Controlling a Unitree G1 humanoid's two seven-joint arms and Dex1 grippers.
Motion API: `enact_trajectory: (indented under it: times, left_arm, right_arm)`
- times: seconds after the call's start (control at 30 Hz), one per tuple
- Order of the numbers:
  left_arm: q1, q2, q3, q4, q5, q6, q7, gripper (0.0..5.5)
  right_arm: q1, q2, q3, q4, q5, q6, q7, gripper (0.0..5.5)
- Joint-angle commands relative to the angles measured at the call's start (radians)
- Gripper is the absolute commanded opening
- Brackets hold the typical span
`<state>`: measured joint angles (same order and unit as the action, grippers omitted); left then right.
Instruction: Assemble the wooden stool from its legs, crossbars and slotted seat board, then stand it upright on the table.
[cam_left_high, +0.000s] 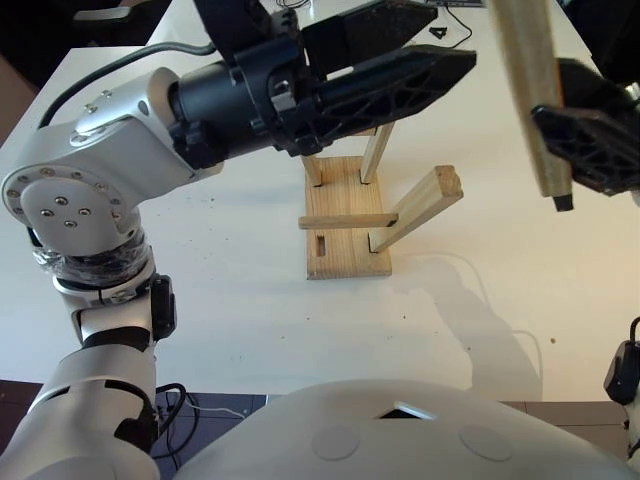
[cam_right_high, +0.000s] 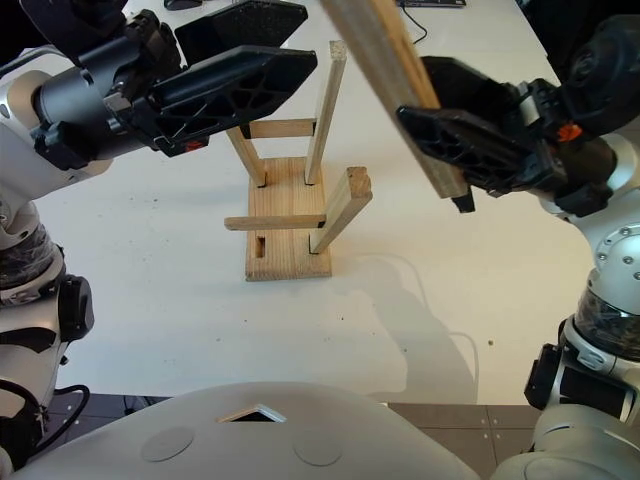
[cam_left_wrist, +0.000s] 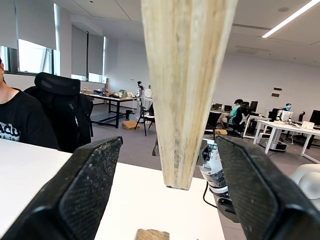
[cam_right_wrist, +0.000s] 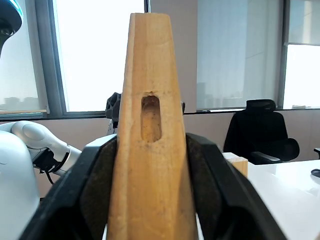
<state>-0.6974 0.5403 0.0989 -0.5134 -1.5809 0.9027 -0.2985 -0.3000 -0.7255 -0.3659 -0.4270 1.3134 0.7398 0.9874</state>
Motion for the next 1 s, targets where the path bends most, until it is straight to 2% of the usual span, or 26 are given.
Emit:
enact_trajectory:
  times: [0.03,0.33,0.67,1.0]
  left_arm:
    - [-0.02,0.005,-0.035,-0.031,0.012,-0.001,-0.012,3.46]
    - [0.001,0.008,-0.073,-0.06,0.05,-0.006,-0.077,3.46]
    - [0.001,0.007,-0.102,-0.079,0.093,-0.008,-0.097,2.12]
    - [0.011,0.004,-0.124,-0.083,0.164,-0.012,-0.124,2.07]
  right_arm:
    - [-0.017,-0.005,0.056,-0.01,-0.044,-0.003,0.035,2.04]
    - [-0.013,-0.017,0.097,0.014,-0.08,0.002,0.098,2.04]
    - [0.009,-0.023,0.117,0.008,-0.162,-0.021,0.145,2.04]
    - [0.021,-0.032,0.105,-0.002,-0.183,-0.035,0.169,2.04]
